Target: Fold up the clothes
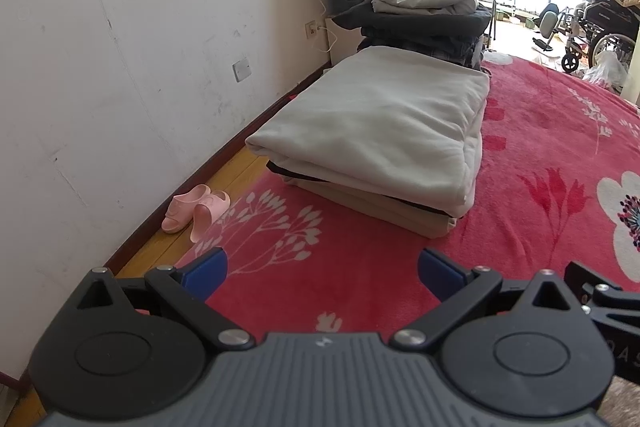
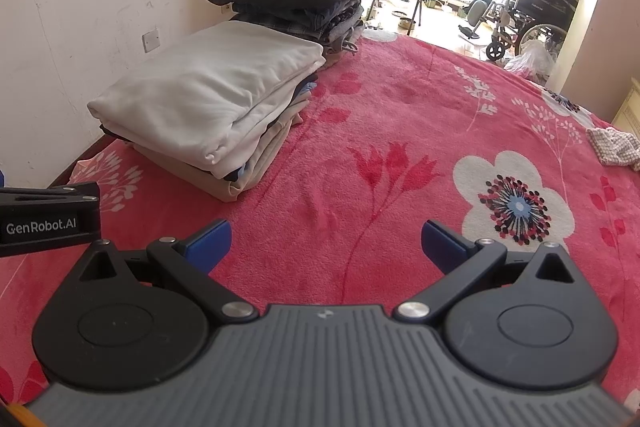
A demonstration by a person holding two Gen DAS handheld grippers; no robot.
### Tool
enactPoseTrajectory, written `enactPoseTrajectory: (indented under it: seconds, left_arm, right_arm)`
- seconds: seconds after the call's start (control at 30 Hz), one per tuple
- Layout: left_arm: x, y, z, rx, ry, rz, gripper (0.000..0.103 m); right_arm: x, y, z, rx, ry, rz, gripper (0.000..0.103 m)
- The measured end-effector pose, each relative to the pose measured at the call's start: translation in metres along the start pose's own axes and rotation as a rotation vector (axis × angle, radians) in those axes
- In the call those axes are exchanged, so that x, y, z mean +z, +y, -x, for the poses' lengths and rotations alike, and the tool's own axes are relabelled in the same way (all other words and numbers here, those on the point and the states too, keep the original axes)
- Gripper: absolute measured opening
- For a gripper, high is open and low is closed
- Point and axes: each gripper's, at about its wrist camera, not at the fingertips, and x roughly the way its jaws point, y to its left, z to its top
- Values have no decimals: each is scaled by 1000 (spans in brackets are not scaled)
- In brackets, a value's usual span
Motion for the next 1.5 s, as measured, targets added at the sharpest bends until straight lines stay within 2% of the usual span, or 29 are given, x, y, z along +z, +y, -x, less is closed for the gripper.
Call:
enactPoseTrajectory:
  seconds: [1.5]
  left_arm:
    - [-2, -1, -1, -4, 10, -1, 102]
  right_arm:
    - [-1, 1, -1, -1, 5, -2, 102]
